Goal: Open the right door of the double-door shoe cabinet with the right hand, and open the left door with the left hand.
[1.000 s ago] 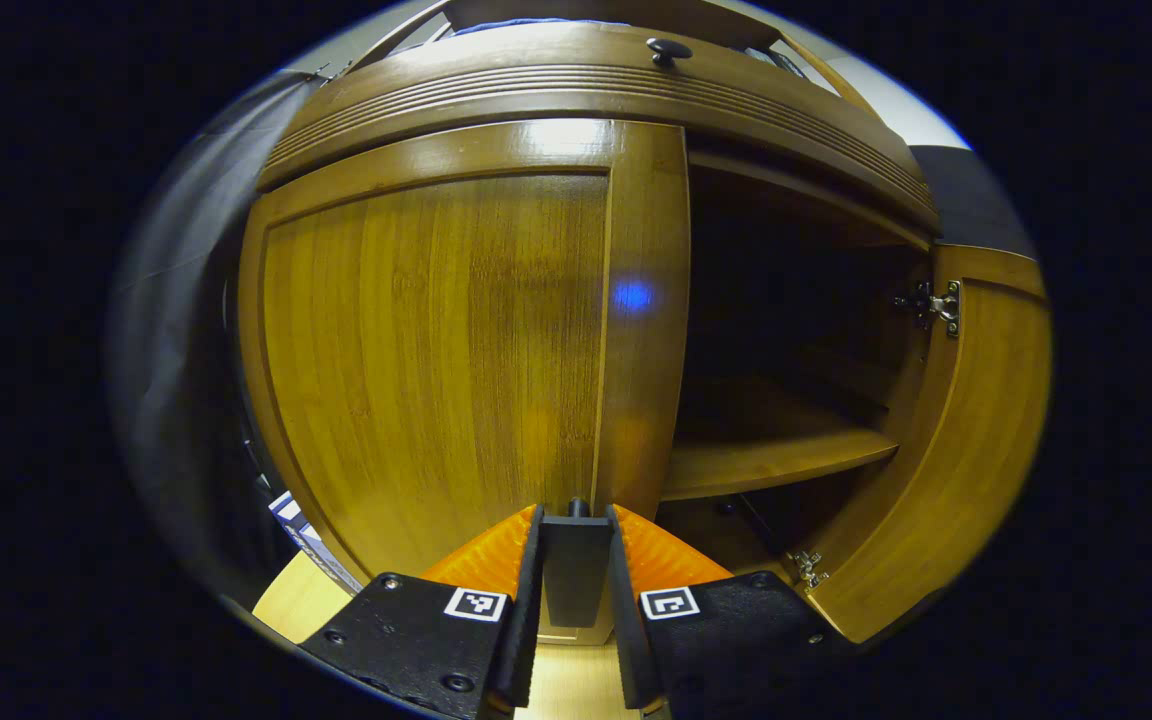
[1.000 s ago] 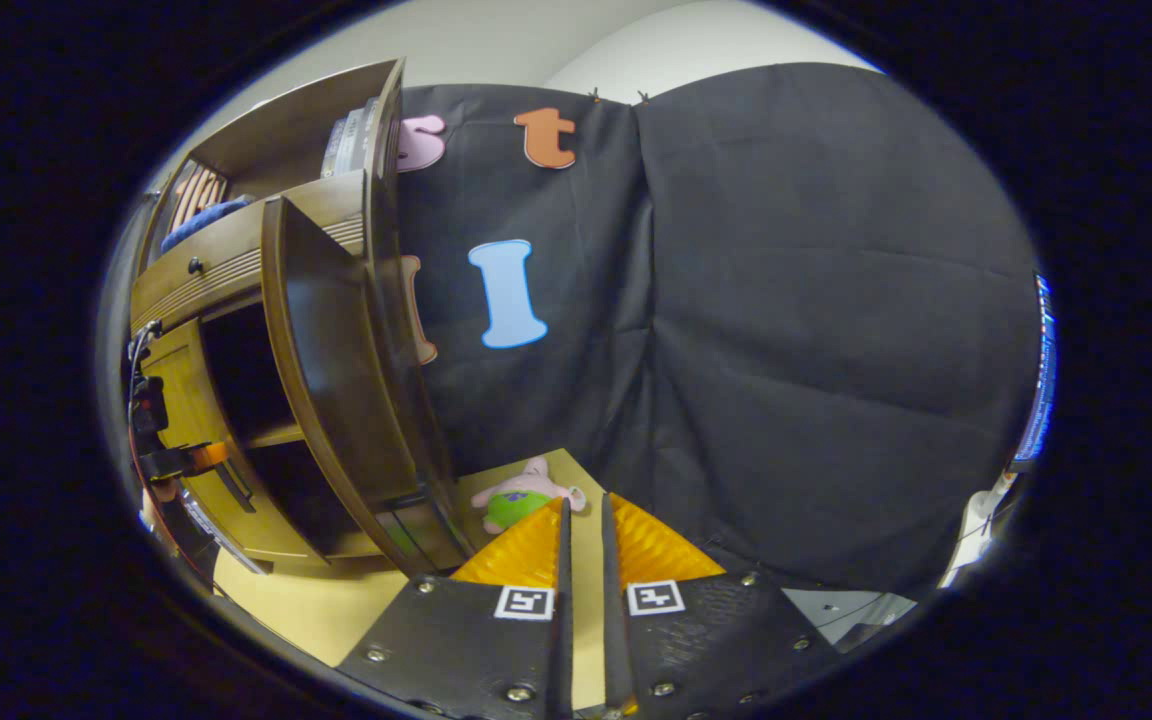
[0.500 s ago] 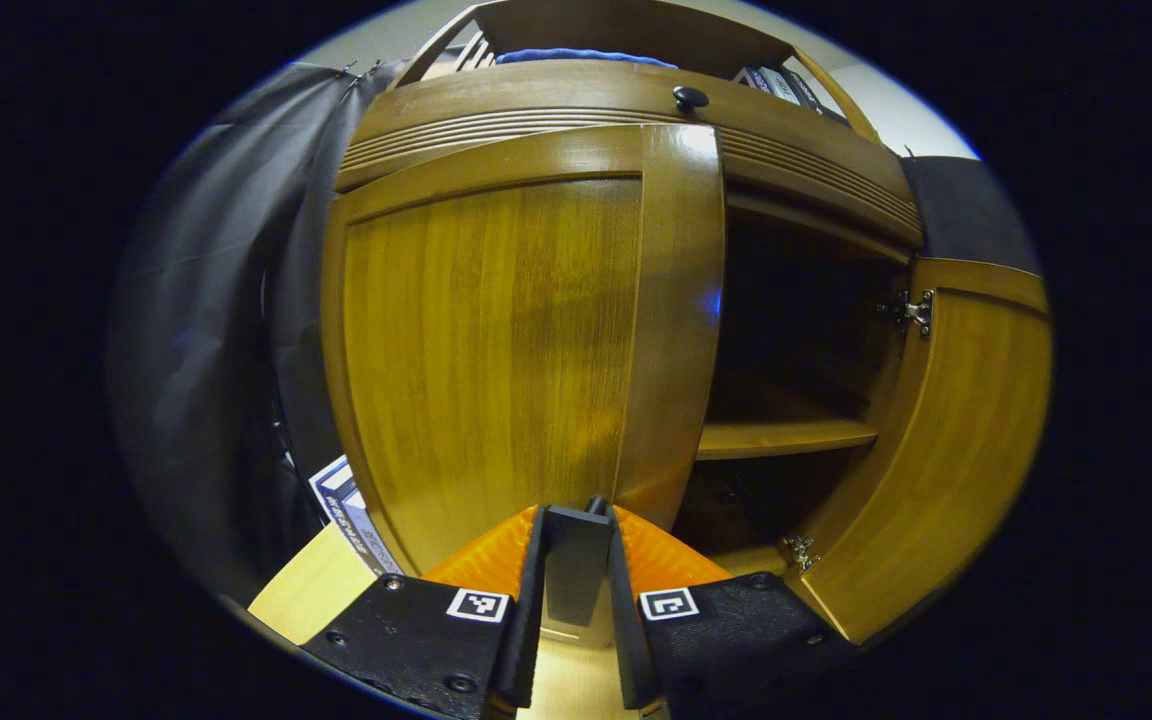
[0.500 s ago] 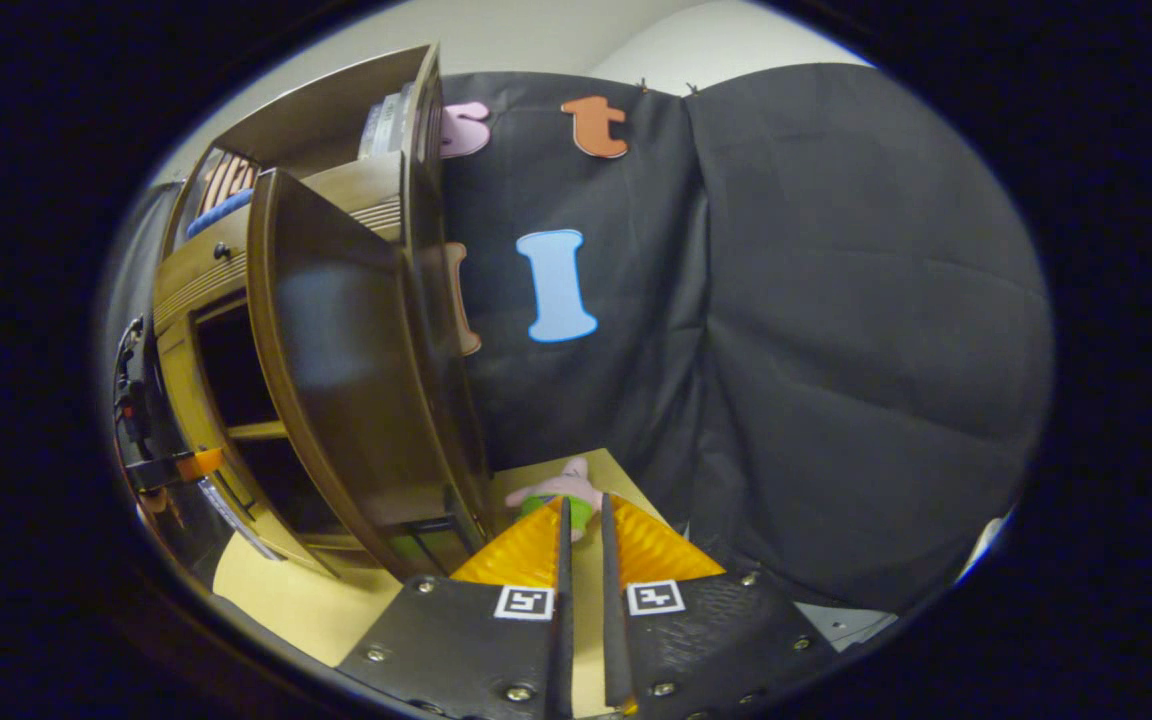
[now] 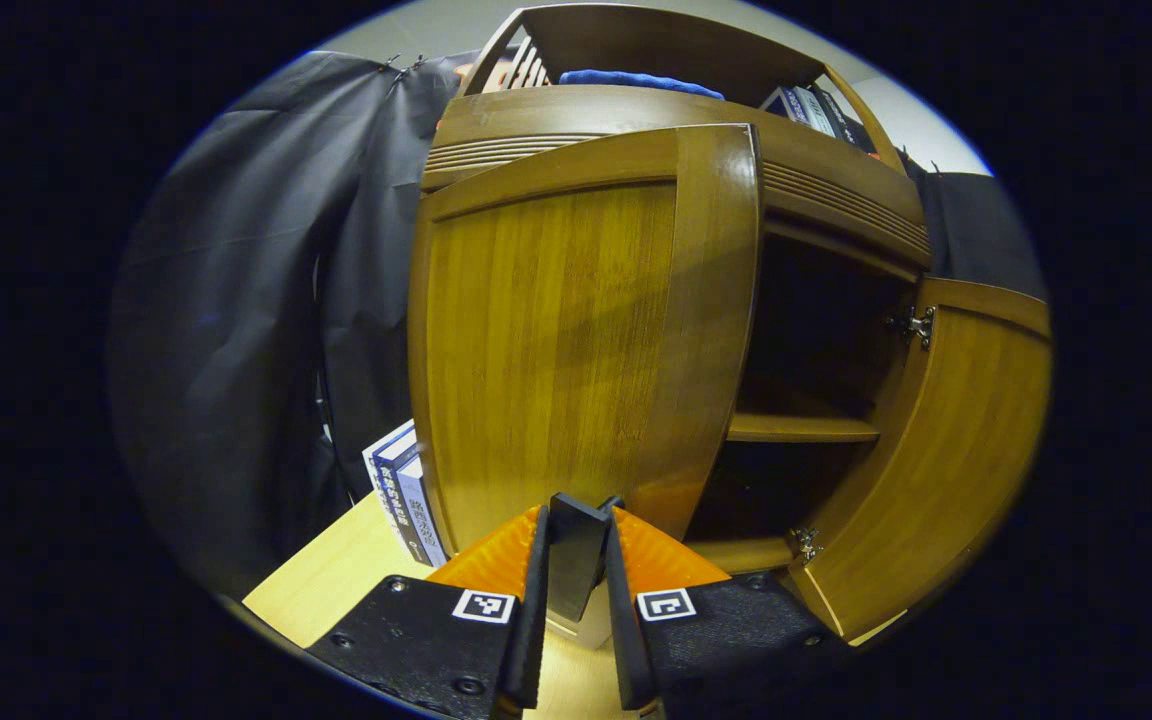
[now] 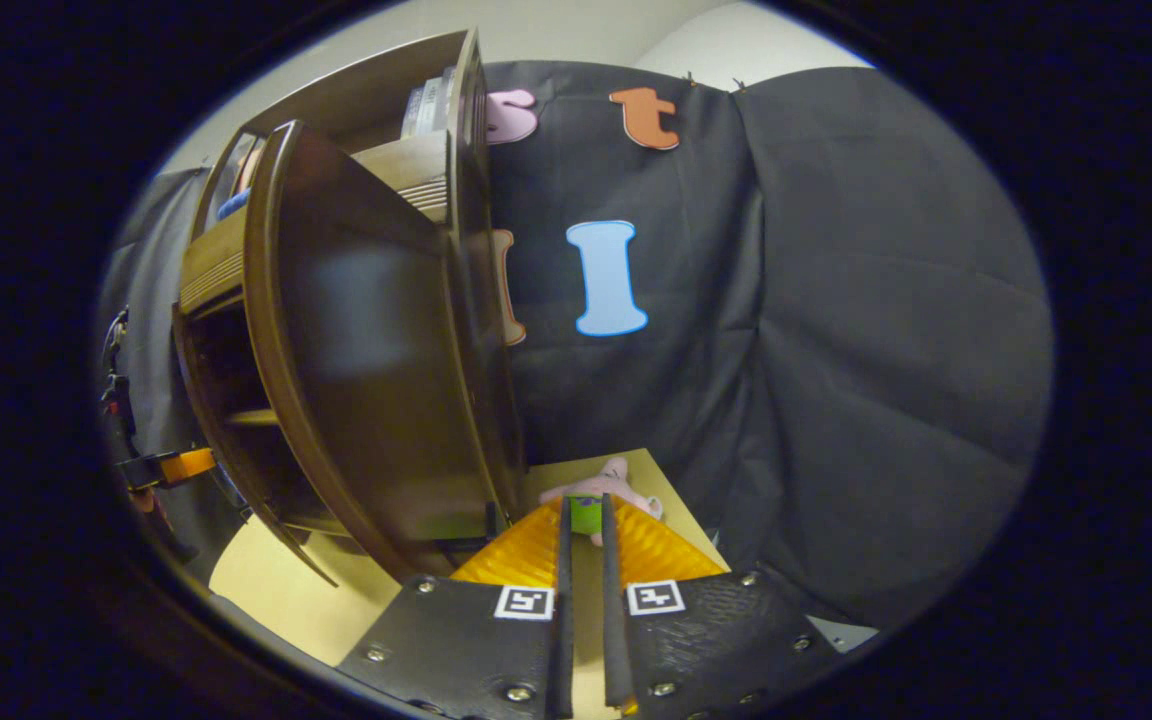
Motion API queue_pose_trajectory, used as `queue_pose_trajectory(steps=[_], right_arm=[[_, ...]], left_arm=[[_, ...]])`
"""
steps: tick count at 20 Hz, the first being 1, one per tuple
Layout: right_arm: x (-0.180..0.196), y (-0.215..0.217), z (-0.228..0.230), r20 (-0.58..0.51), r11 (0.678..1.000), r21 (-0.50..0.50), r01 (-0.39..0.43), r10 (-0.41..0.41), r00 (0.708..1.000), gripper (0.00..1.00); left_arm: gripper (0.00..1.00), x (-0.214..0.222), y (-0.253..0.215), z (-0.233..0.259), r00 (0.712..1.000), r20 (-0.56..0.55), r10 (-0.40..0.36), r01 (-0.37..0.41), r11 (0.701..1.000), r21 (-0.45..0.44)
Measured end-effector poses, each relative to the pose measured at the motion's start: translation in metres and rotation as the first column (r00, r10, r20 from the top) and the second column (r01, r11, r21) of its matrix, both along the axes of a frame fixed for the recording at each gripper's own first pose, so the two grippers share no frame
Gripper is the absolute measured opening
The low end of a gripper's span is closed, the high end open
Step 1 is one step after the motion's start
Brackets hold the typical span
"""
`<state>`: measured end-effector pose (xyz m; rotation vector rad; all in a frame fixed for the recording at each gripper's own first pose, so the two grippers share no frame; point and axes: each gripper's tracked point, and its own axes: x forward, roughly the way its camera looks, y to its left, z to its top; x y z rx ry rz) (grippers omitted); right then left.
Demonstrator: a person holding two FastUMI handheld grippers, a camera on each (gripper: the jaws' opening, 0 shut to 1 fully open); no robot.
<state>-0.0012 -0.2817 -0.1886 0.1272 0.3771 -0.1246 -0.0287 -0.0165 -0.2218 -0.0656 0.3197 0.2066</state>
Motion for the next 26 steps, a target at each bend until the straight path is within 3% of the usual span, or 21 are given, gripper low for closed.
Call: queue_pose_trajectory(steps=[4,10,26], right_arm=[[0.010,0.002,-0.003,-0.002,1.000,0.000,-0.018,0.018,1.000,0.12],[0.017,0.002,-0.003,0.001,1.000,0.006,-0.022,0.022,1.000,0.12],[0.022,-0.002,-0.009,-0.004,1.000,0.009,-0.002,0.002,1.000,0.12]], left_arm=[[0.29,-0.017,0.009,0.004,0.999,-0.004,0.034,-0.034,0.999,-0.015],[0.17,-0.042,0.027,0.008,0.998,-0.010,0.070,-0.070,0.998,-0.009],[0.17,-0.094,0.089,0.021,0.983,-0.008,0.181,-0.180,0.979,0.091]])
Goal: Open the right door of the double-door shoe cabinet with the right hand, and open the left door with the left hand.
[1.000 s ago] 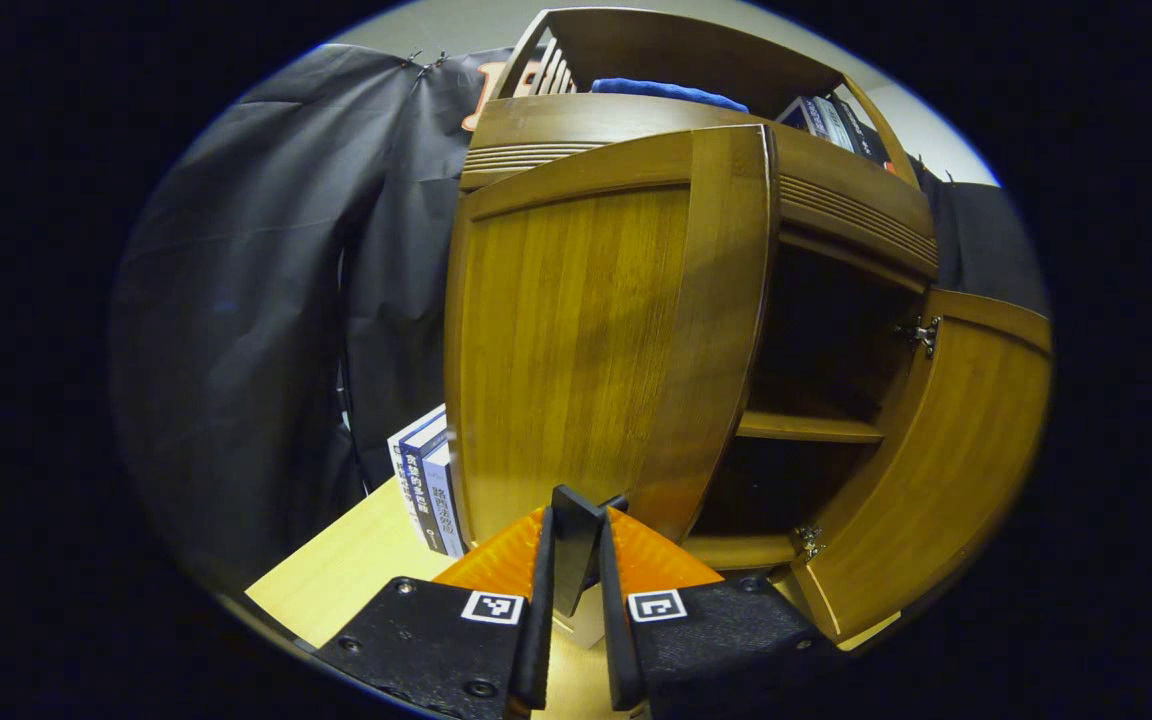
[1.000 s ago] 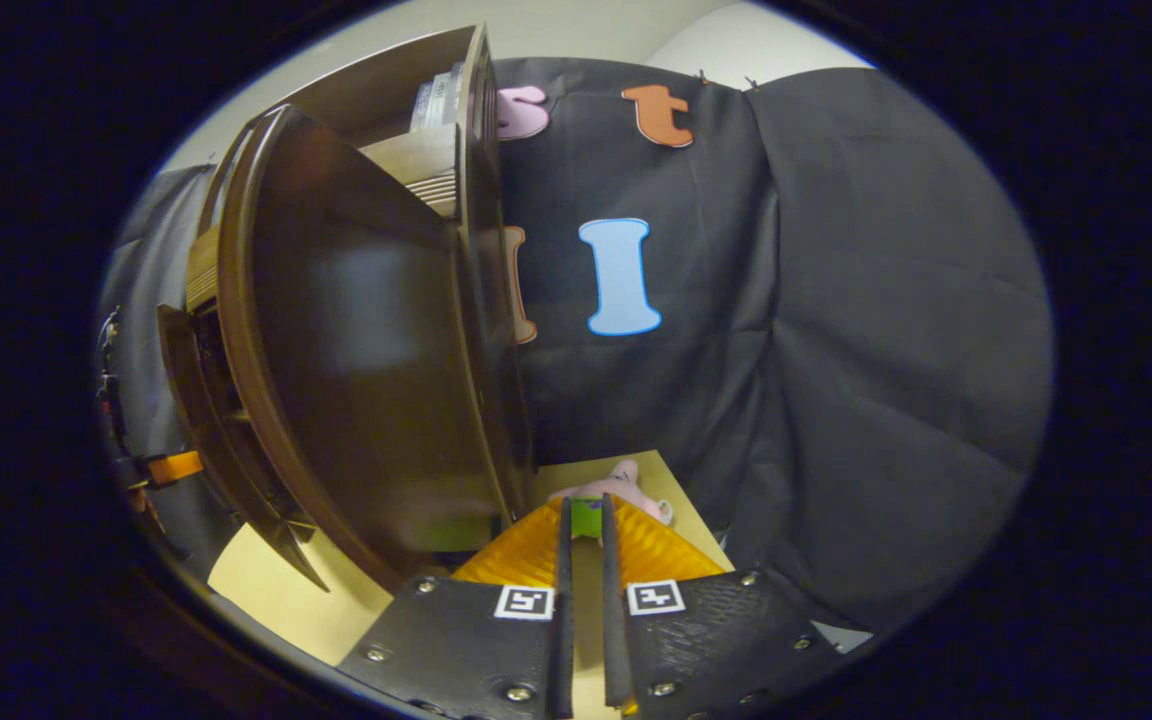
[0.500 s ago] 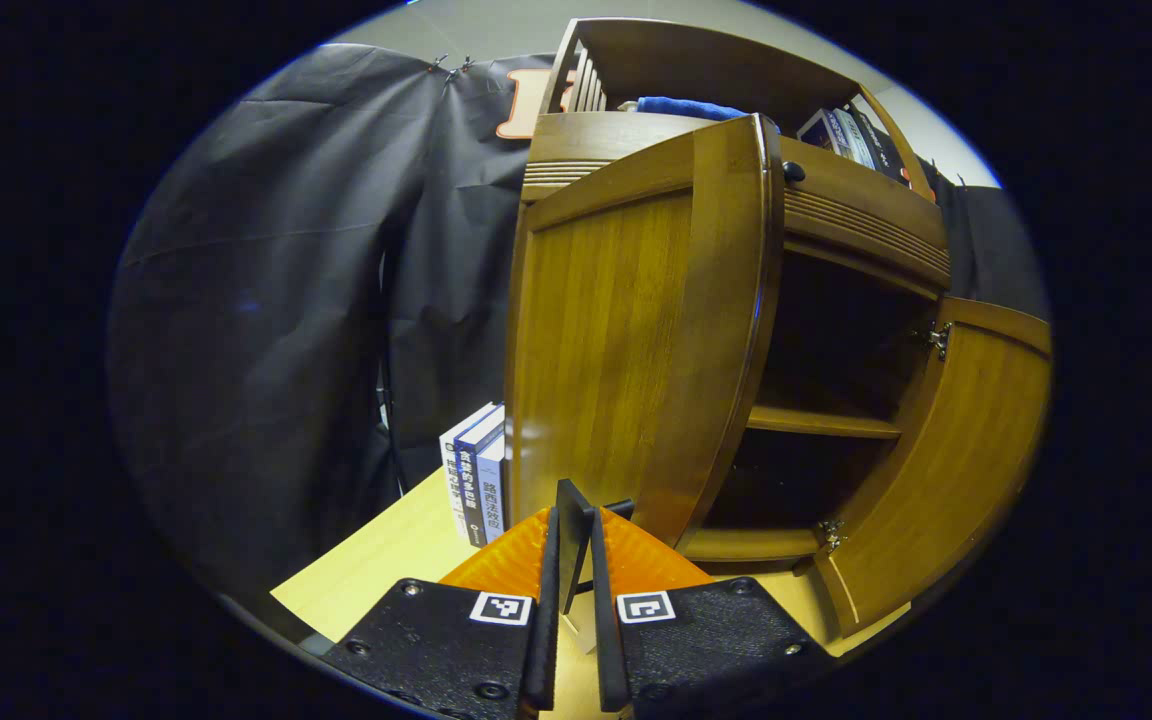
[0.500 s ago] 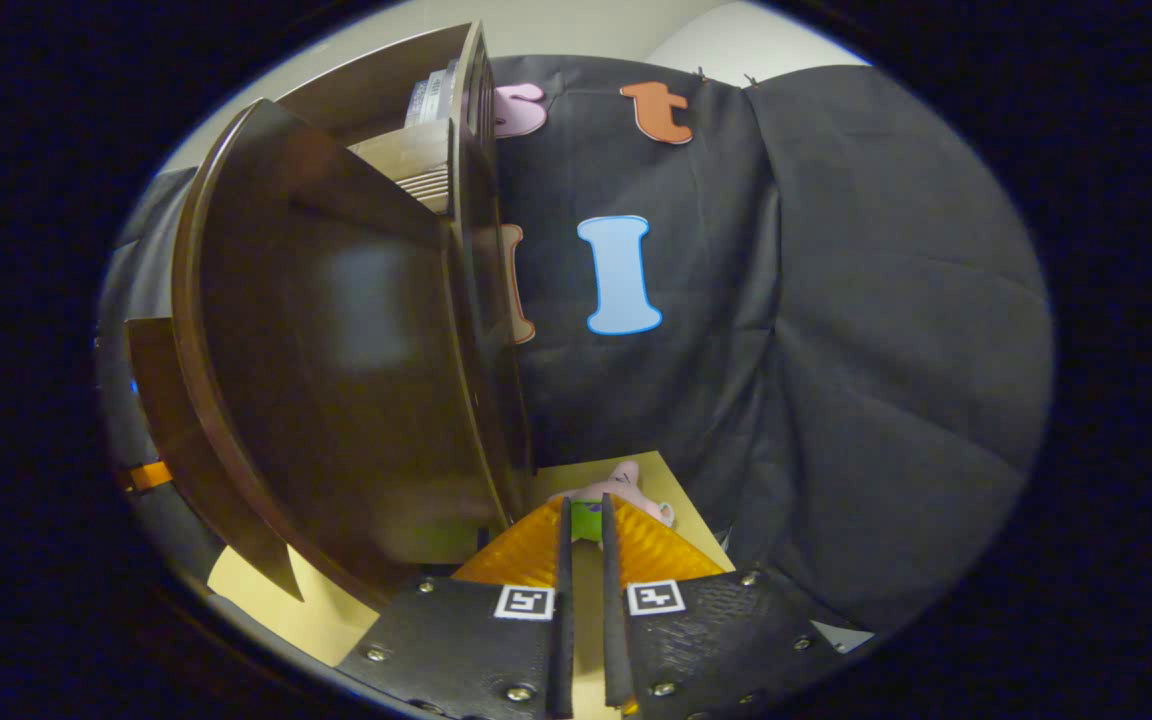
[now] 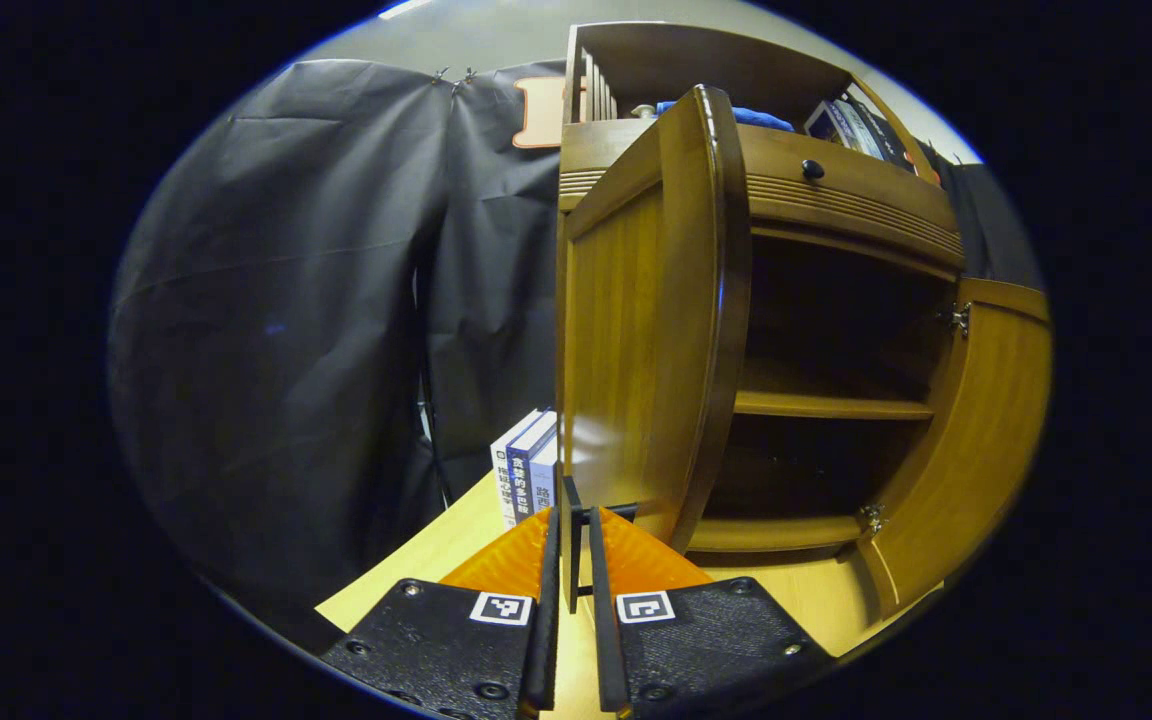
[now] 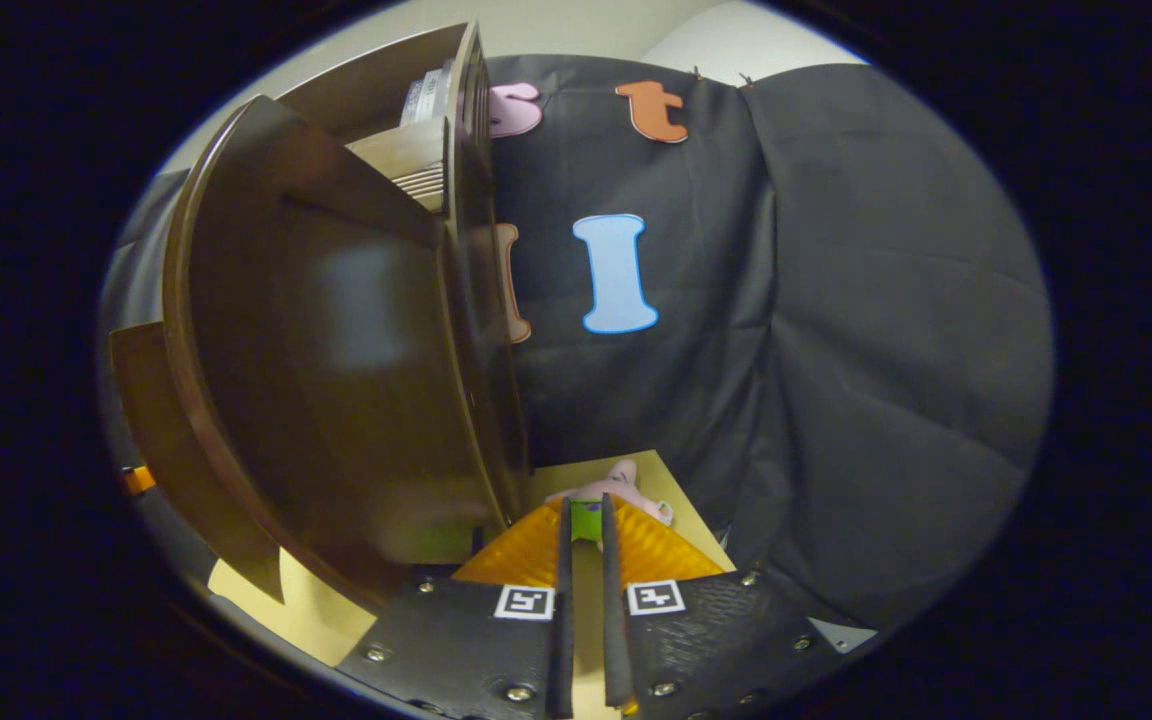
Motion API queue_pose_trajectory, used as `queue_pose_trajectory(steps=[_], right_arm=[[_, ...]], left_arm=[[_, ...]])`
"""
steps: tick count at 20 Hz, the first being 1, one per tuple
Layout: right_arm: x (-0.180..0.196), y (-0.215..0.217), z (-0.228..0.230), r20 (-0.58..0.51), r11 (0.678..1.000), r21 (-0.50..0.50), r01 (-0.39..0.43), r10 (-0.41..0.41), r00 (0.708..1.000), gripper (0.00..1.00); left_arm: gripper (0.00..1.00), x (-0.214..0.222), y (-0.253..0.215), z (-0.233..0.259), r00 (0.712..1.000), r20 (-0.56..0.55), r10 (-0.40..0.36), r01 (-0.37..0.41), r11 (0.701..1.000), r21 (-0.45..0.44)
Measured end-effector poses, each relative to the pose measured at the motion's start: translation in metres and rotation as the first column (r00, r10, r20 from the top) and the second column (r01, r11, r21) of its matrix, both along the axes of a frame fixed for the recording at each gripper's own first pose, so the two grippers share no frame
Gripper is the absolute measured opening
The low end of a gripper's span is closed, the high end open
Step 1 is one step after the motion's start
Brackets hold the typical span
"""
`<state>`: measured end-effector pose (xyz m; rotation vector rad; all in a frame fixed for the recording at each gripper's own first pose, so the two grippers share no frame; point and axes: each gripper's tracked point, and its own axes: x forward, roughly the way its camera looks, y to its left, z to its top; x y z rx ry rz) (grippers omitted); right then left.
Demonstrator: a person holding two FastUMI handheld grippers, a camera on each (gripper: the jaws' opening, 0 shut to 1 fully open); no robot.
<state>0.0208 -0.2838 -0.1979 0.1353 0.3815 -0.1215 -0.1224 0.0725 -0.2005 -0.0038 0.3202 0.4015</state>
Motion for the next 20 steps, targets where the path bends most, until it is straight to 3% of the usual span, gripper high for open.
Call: queue_pose_trajectory(steps=[2,5,6,7,10,11,12,14,17,18,19,20], right_arm=[[0.000,-0.001,0.000,0.000,1.000,0.005,0.004,-0.004,1.000,0.12],[-0.001,0.000,-0.002,0.001,1.000,0.012,0.011,-0.011,1.000,0.12],[-0.001,-0.001,-0.001,0.001,1.000,0.012,0.012,-0.012,1.000,0.12],[-0.001,-0.001,-0.002,0.001,1.000,0.012,0.013,-0.013,1.000,0.12],[-0.001,-0.001,-0.002,0.001,1.000,0.013,0.017,-0.017,1.000,0.12],[-0.001,-0.001,-0.002,0.001,1.000,0.013,0.018,-0.018,1.000,0.12],[-0.001,-0.001,-0.001,0.001,1.000,0.012,0.017,-0.017,1.000,0.12],[-0.001,-0.002,-0.002,0.001,1.000,0.011,0.016,-0.016,1.000,0.12],[-0.001,-0.002,-0.002,0.001,1.000,0.007,0.016,-0.016,1.000,0.12],[-0.001,-0.002,-0.001,0.002,1.000,0.006,0.016,-0.016,1.000,0.12],[-0.001,-0.002,-0.001,0.002,1.000,0.005,0.016,-0.016,1.000,0.12],[-0.001,-0.002,0.000,0.003,1.000,0.006,0.016,-0.016,1.000,0.12]], left_arm=[[0.19,-0.003,0.005,-0.001,1.000,0.007,0.012,-0.012,1.000,-0.014],[0.12,-0.007,0.014,0.001,1.000,0.006,0.020,-0.020,1.000,0.000],[0.04,-0.008,0.017,0.001,1.000,0.007,0.018,-0.018,1.000,0.001],[0.12,-0.009,0.019,0.001,1.000,0.008,0.015,-0.015,1.000,-0.003],[0.12,-0.012,0.024,0.003,1.000,0.027,0.000,0.000,1.000,-0.013],[0.04,-0.013,0.028,0.002,0.999,0.032,-0.002,0.003,1.000,-0.014],[0.04,-0.015,0.032,0.001,1.000,0.030,0.002,-0.001,1.000,-0.014],[0.12,-0.020,0.046,0.000,0.999,0.021,0.027,-0.027,1.000,-0.006],[0.12,-0.025,0.062,0.001,0.998,0.039,0.048,-0.047,0.998,-0.037],[0.05,-0.027,0.063,0.001,0.998,0.044,0.055,-0.052,0.997,-0.058],[0.12,-0.028,0.064,0.001,0.997,0.047,0.054,-0.051,0.996,-0.069],[0.12,-0.026,0.064,0.001,0.997,0.055,0.047,-0.043,0.997,-0.068]])
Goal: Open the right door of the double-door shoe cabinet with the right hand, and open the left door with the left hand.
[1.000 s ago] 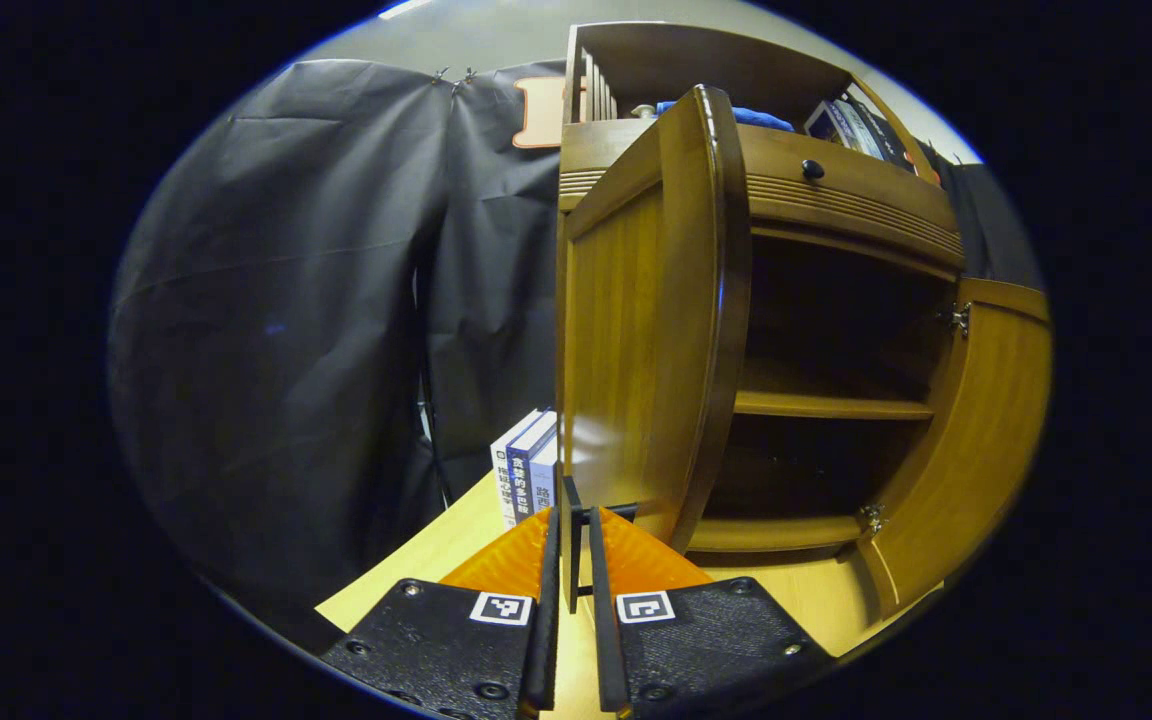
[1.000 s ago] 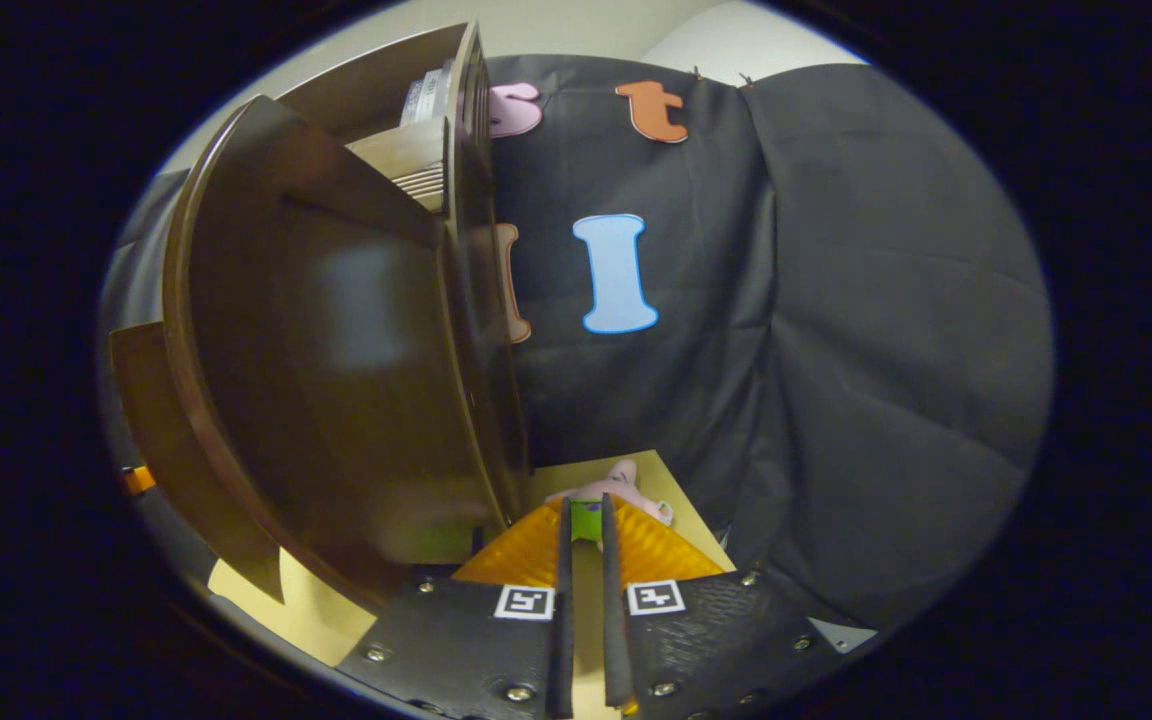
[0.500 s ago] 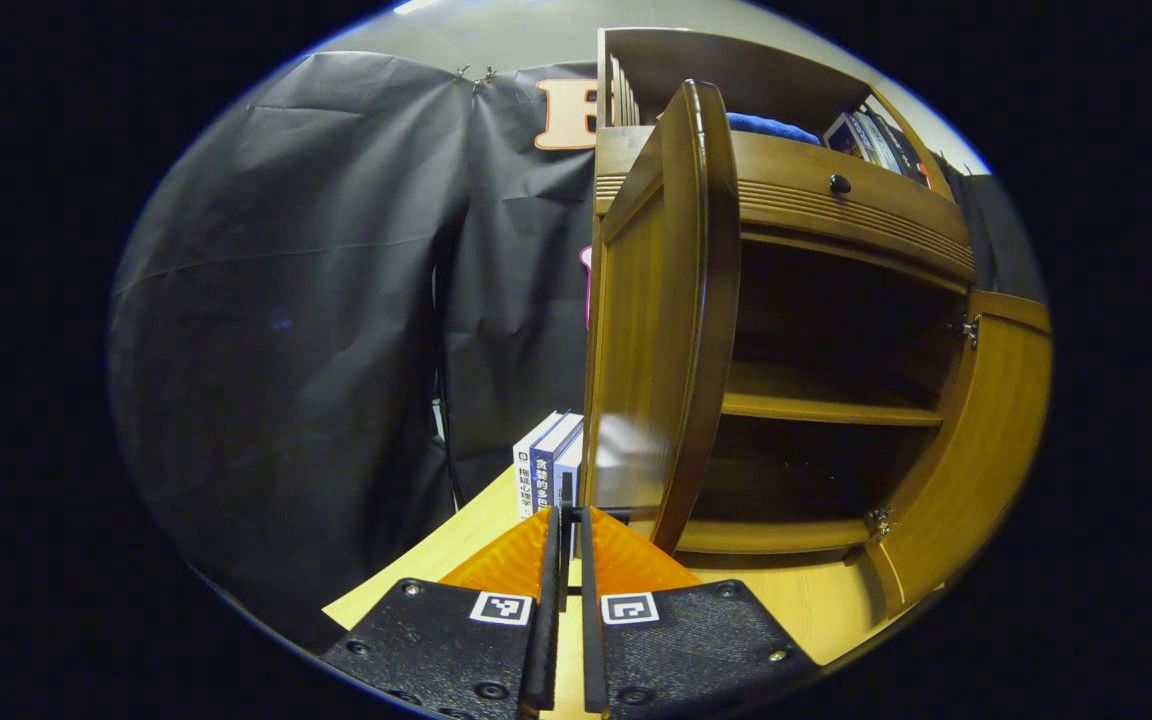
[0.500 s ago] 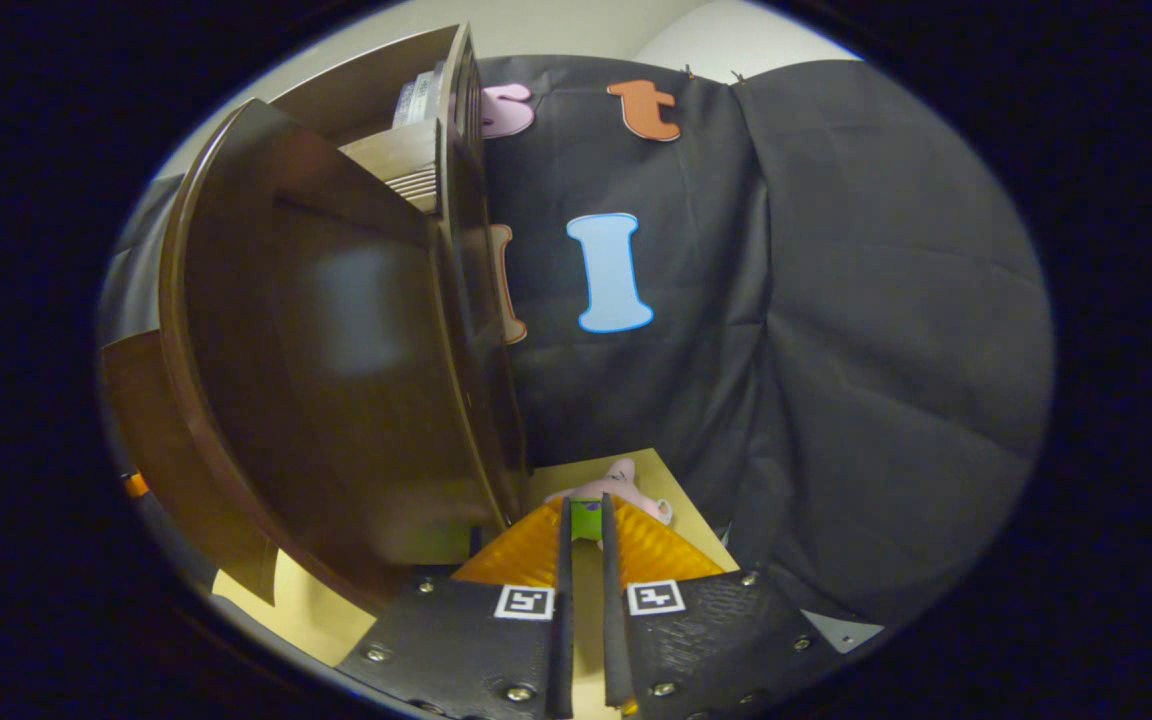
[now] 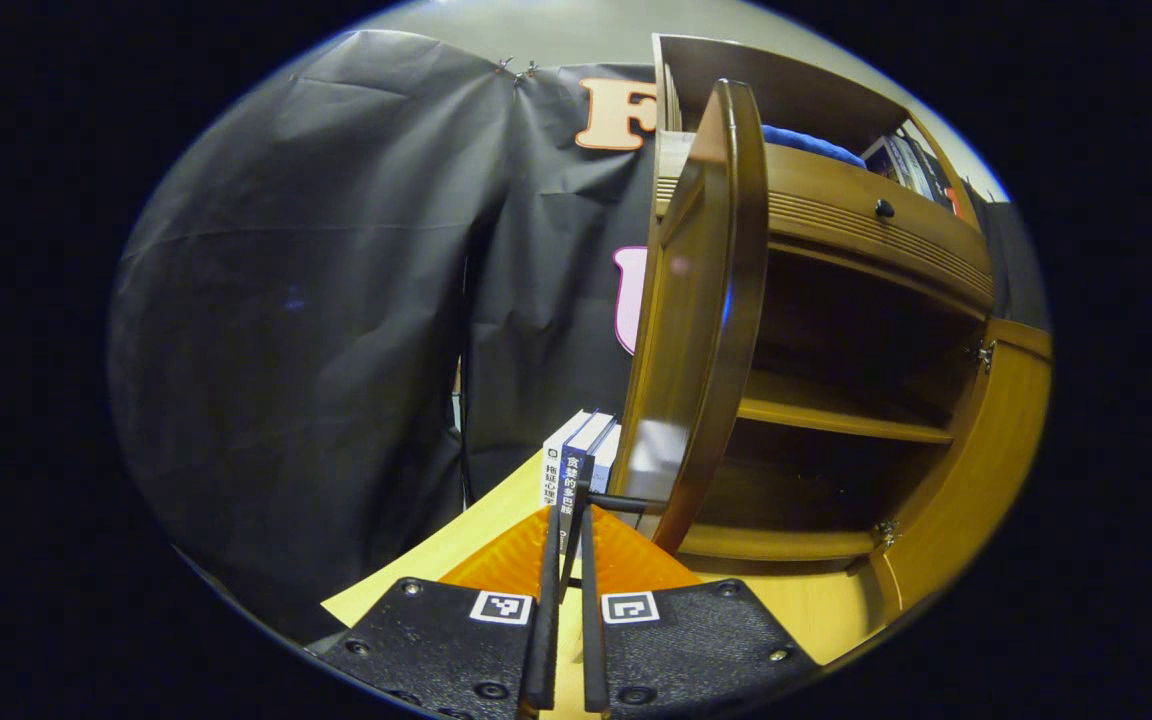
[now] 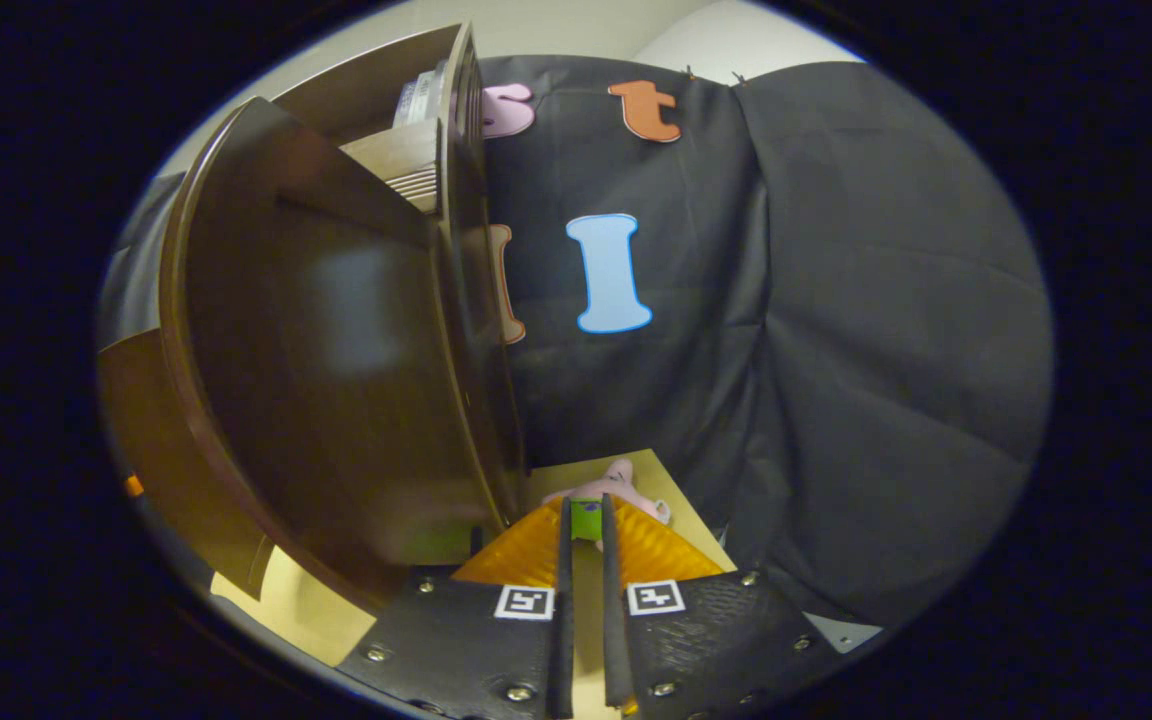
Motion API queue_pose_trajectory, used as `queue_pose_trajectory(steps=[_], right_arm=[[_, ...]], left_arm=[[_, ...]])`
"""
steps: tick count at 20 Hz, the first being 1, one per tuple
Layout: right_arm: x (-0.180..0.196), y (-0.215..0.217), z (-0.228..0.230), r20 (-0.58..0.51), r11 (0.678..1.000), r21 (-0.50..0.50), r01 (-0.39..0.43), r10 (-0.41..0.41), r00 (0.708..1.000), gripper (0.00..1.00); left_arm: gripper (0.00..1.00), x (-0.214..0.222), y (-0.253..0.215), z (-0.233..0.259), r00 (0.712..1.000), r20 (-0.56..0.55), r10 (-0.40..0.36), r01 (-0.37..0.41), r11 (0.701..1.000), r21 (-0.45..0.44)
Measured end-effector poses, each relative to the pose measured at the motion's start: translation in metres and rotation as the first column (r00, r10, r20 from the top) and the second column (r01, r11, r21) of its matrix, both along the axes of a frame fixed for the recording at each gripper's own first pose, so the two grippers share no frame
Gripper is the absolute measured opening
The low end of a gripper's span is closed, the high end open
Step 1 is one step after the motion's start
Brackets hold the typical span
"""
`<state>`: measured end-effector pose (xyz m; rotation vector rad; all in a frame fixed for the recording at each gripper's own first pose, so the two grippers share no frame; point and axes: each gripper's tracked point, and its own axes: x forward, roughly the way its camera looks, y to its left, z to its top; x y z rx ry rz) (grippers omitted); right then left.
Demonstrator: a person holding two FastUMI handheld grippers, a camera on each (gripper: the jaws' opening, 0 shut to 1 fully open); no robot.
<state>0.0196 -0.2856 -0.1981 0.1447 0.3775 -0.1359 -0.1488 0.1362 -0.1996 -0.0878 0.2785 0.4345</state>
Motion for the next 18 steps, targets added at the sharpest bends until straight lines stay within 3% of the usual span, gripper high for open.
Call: queue_pose_trajectory(steps=[5,11,15,18], right_arm=[[0.000,-0.001,0.006,0.012,1.000,-0.002,-0.002,0.002,1.000,0.12],[0.004,-0.003,0.022,0.046,1.000,0.007,0.004,-0.004,0.999,0.12],[0.005,-0.011,0.035,0.070,1.000,-0.010,0.014,-0.013,0.997,0.12],[0.001,-0.017,0.047,0.081,0.999,-0.040,0.031,-0.028,0.996,0.13]], left_arm=[[0.12,-0.004,0.005,0.004,1.000,-0.006,0.017,-0.017,1.000,0.012],[0.11,-0.008,0.014,0.012,0.990,0.015,0.142,-0.142,0.990,0.003],[0.11,-0.017,0.029,0.028,0.986,0.065,0.155,-0.152,0.987,-0.057],[0.11,-0.019,0.029,0.046,0.981,0.091,0.169,-0.166,0.985,-0.046]])
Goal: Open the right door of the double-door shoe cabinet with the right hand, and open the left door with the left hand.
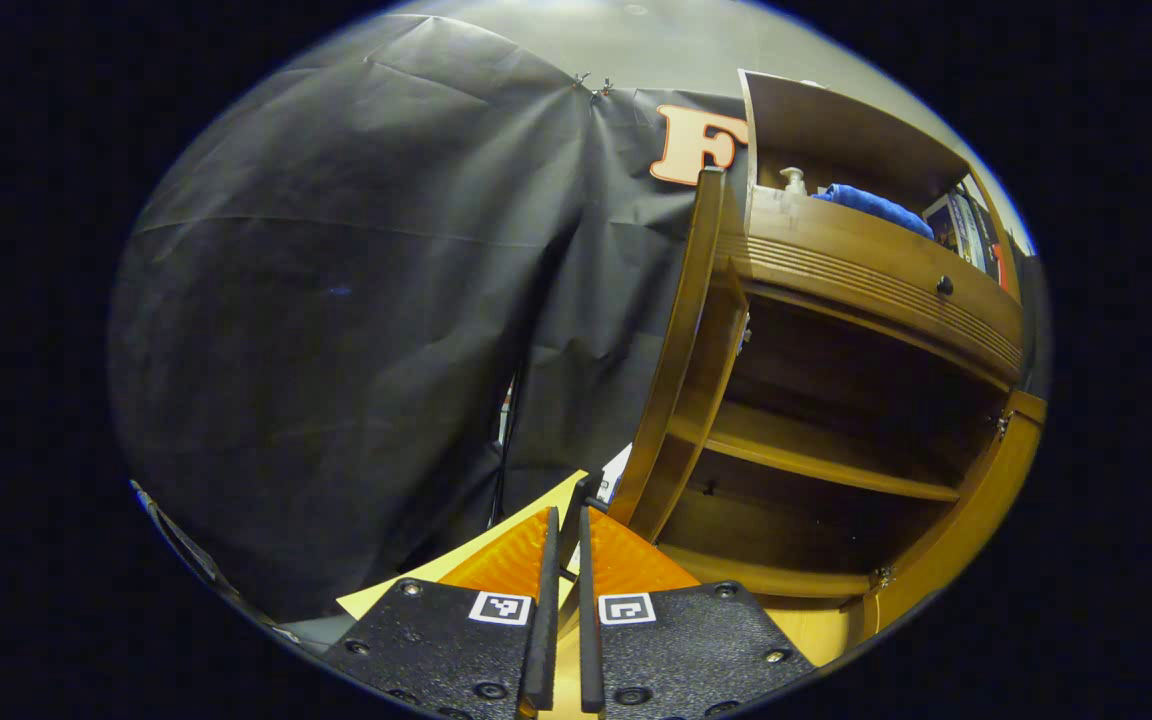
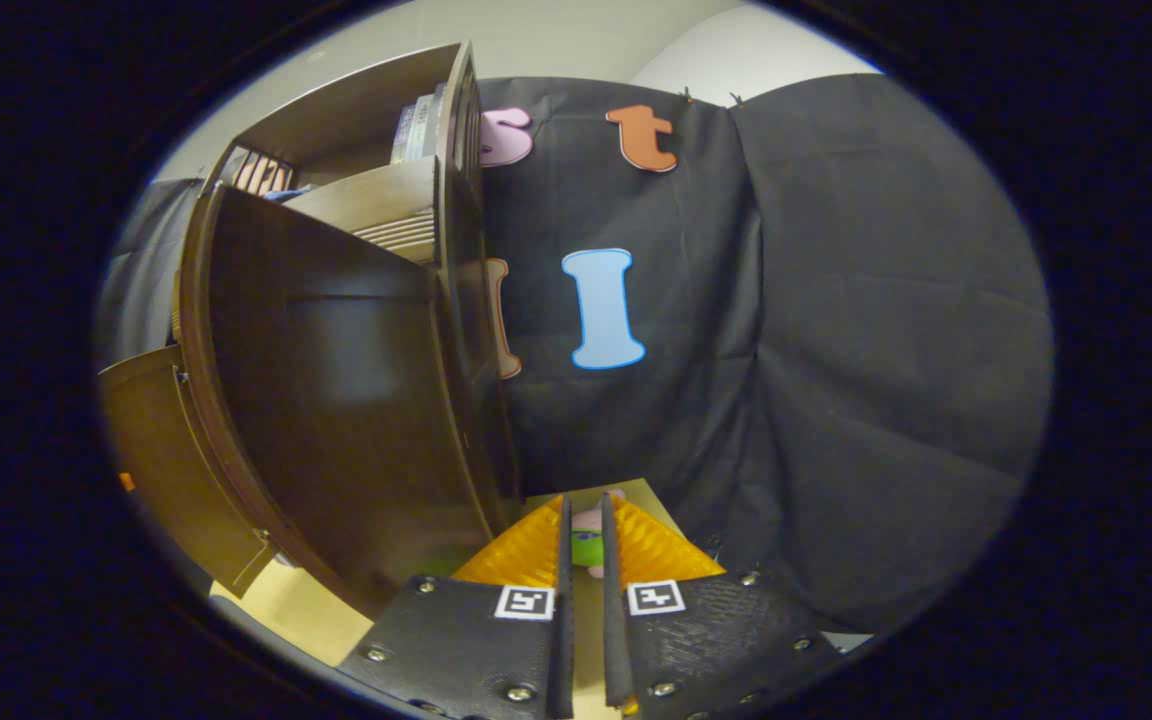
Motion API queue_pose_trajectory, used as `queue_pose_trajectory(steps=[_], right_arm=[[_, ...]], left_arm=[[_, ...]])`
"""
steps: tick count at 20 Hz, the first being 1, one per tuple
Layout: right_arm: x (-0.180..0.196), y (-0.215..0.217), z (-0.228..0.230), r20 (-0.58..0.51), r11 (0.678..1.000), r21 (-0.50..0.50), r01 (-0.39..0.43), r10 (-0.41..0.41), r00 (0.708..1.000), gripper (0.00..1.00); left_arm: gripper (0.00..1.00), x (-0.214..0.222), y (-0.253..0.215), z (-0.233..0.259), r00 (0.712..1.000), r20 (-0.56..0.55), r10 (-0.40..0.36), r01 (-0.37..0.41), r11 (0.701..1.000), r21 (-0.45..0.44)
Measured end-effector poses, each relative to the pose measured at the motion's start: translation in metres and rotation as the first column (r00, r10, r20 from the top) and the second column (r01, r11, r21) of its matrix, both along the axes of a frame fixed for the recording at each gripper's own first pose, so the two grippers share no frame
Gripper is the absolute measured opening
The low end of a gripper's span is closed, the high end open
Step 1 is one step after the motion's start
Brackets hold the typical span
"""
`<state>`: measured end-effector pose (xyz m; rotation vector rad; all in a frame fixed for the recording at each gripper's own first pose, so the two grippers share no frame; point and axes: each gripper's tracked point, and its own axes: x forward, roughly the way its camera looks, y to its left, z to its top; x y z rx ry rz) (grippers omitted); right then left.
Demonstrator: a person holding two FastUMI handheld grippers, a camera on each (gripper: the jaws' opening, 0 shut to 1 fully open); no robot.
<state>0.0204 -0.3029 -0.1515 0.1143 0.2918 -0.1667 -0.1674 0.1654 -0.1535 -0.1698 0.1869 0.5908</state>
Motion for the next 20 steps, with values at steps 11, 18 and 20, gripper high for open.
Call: queue_pose_trajectory(steps=[11,18,20], right_arm=[[-0.013,-0.024,0.118,0.159,0.989,-0.031,0.142,-0.136,0.978,0.12],[-0.012,0.005,0.177,0.245,0.993,-0.039,0.114,-0.101,0.964,0.12],[-0.013,0.017,0.195,0.273,0.994,-0.061,0.094,-0.074,0.959,0.12]], left_arm=[[0.11,0.029,0.005,0.173,0.988,0.151,0.030,-0.063,0.973,0.220],[0.02,0.061,-0.043,0.229,0.979,0.189,-0.082,0.029,0.963,0.267],[0.02,0.078,-0.067,0.231,0.970,0.186,-0.156,0.101,0.956,0.276]])
